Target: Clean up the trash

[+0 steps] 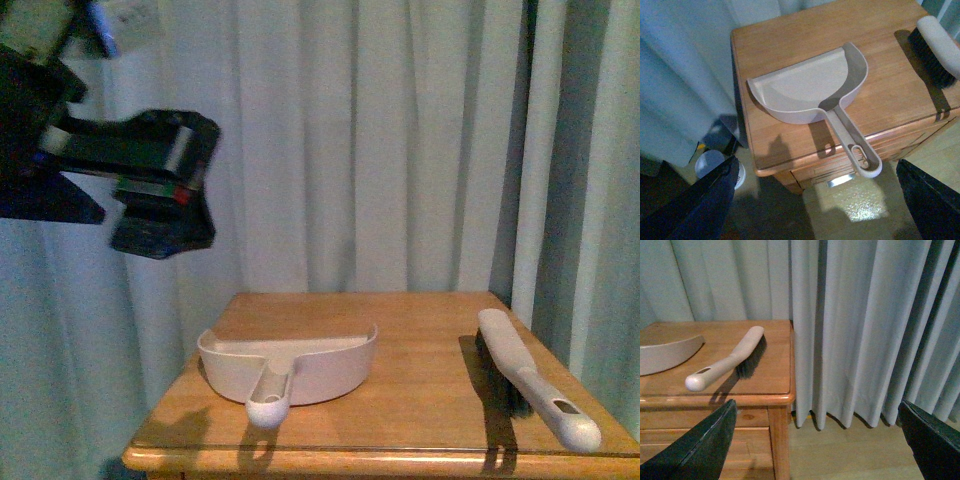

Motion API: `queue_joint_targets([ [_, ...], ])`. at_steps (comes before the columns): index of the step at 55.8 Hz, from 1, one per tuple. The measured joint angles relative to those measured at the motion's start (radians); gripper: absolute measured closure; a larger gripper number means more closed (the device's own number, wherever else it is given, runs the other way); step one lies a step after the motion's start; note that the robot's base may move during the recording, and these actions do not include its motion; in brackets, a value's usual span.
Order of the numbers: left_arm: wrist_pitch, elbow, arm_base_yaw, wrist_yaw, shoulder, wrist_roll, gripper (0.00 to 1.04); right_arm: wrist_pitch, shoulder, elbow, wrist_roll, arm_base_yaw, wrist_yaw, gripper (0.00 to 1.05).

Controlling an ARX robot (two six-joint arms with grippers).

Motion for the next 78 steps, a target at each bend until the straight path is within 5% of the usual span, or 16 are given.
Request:
queue_joint_targets([
  [32,-0.071,0.293,-0.156,-0.133,0.47,-0.138,0.08,0.0,0.0,0.0,0.0,0.0,0.0,0.07],
  [78,-0.06,0.37,-0.113,-0.192,0.653,-0.137,0.08,0.0,0.0,0.0,0.0,0.0,0.0,0.07],
])
